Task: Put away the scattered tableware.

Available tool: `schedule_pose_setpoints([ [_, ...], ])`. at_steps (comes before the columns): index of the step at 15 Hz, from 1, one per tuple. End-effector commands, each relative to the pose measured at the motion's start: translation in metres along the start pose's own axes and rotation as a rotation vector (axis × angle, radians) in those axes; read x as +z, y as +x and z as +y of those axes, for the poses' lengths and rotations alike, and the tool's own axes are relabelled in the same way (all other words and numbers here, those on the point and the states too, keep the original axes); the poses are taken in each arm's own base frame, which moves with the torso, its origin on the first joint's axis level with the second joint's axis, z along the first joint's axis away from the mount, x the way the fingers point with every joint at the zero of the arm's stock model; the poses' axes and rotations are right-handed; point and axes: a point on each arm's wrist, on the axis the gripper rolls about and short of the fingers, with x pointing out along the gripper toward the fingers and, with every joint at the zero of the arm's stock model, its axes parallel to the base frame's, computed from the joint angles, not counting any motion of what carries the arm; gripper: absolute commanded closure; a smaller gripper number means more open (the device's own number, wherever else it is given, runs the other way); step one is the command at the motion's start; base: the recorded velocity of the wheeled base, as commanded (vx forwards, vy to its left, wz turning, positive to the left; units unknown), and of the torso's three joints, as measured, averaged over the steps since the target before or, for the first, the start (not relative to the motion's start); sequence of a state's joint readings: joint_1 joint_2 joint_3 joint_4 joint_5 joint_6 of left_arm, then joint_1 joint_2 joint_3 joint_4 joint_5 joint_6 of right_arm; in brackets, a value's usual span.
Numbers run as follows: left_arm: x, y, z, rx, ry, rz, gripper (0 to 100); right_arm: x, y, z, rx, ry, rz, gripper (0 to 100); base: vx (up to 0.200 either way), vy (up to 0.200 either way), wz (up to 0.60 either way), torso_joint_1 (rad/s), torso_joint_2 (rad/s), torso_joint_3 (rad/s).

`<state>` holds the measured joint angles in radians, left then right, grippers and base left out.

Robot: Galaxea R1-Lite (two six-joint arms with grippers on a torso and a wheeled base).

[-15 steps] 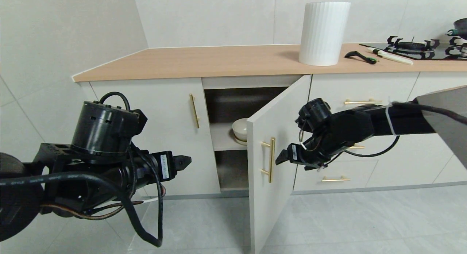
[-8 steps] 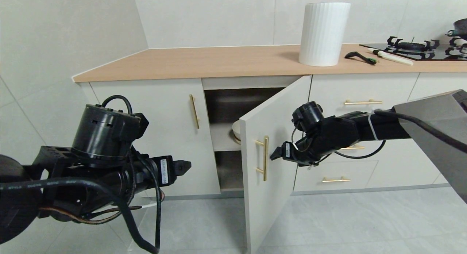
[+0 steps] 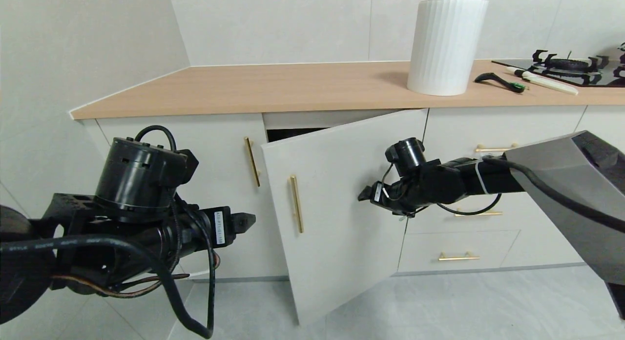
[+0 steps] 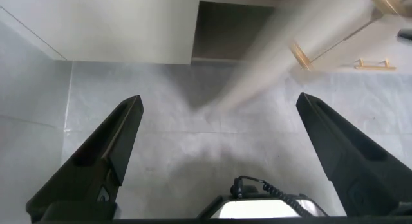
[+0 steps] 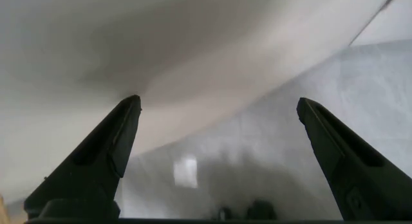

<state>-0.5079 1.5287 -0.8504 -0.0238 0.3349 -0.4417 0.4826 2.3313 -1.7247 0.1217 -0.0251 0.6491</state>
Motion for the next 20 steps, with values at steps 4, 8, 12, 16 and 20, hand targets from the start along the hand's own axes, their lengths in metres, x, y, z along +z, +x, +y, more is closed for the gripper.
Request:
schedule_pose_setpoints([
  [4, 0.001, -0.002, 0.000, -0.004, -0.001, -0.007, 0, 0.008, 0.044, 0.012, -0.072, 0.140, -0.267, 0, 0.000, 0.000, 0.00, 0.000, 0.00, 0.000],
  [8, 0.001, -0.002, 0.000, -0.004, -0.003, -0.007, 0, 0.018, 0.061, 0.001, -0.134, 0.226, -0.366, 0, 0.000, 0.000, 0.00, 0.000, 0.00, 0.000],
  [12, 0.001, -0.002, 0.000, -0.004, -0.003, -0.007, 0, 0.032, 0.060, -0.009, -0.126, 0.252, -0.421, 0, 0.000, 0.000, 0.00, 0.000, 0.00, 0.000],
  [16, 0.001, -0.002, 0.000, -0.003, -0.004, -0.009, 0, 0.036, 0.058, -0.012, -0.129, 0.257, -0.427, 0, 0.000, 0.000, 0.00, 0.000, 0.00, 0.000],
  [20, 0.004, -0.009, 0.002, -0.010, -0.013, -0.033, 0, 0.045, -0.010, 0.009, -0.103, 0.254, -0.445, 0, 0.000, 0.000, 0.00, 0.000, 0.00, 0.000],
])
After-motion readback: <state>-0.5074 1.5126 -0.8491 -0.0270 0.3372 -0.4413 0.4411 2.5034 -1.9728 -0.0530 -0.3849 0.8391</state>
